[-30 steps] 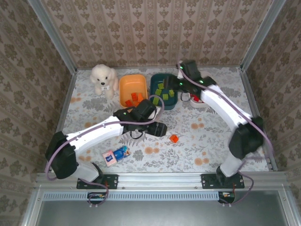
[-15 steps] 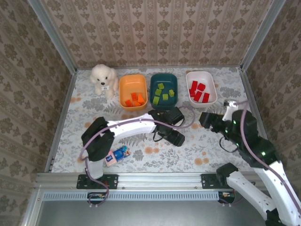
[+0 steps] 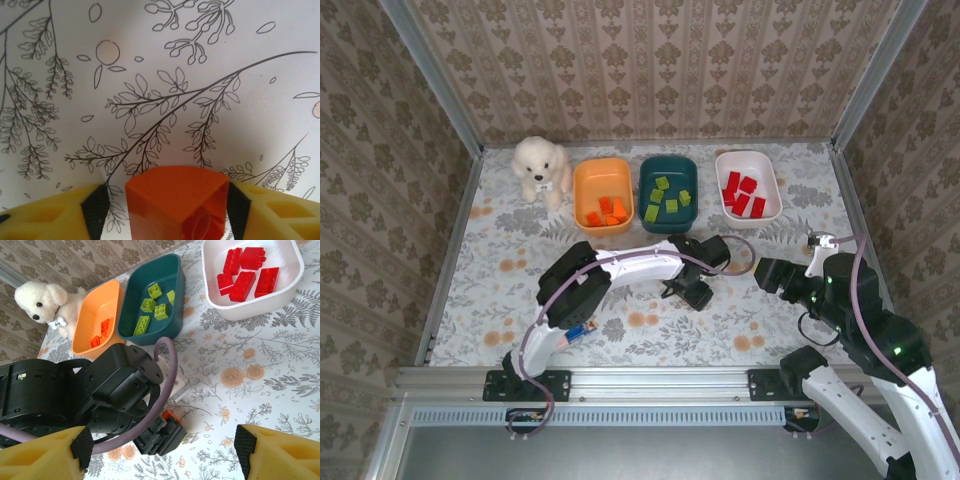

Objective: Sort the legos into containers by color

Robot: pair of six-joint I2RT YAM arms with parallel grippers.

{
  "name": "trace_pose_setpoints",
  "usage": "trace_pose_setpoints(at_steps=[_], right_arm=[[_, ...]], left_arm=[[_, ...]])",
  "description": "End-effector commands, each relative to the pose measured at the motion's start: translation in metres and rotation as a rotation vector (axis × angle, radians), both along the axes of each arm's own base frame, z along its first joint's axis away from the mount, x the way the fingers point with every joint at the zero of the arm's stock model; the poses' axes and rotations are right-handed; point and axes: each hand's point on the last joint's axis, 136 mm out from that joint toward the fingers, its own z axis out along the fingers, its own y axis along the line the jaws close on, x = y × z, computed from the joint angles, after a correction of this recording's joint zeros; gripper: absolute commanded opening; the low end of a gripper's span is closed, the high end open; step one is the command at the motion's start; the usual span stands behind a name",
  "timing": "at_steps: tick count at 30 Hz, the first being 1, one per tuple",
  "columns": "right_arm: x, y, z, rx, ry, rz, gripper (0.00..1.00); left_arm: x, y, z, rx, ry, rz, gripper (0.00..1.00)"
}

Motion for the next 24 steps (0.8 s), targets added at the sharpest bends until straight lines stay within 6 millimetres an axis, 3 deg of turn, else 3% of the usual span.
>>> trace_pose_setpoints(at_steps=[1,5,8,12,19,24], right_arm=[[-0.007,-0.002,-0.001,0.011,0.022,-0.004,0.78],[-0.008,-0.002,-0.003,0.006,0.028,-0.004,0.78],[-0.007,0.000,-0.002,0.010,0.027,0.005,0.78],[-0.005,0.007,-0.002,0.021,0.025,0.042,0.77],[0.011,0.043,0.002,0.110,0.024,0.177,0.77],[0.029,0.077,-0.010,0.182,0.084,0.292,0.77]], left_arm=[[0.000,-0.002,-0.007,0.033,-0.007,-0.037,0.54],[0.000,-0.005,-0.006,0.023,-0.018,-0.035,0.34],[0.005,-0.004,0.005,0.018,-0.046,-0.024,0.31],[0.028,0.005,0.043,-0.034,-0.102,0.057,0.30],[0.102,0.060,0.123,-0.173,-0.200,0.282,0.31],[0.162,0.115,0.148,-0.215,-0.260,0.438,0.32]])
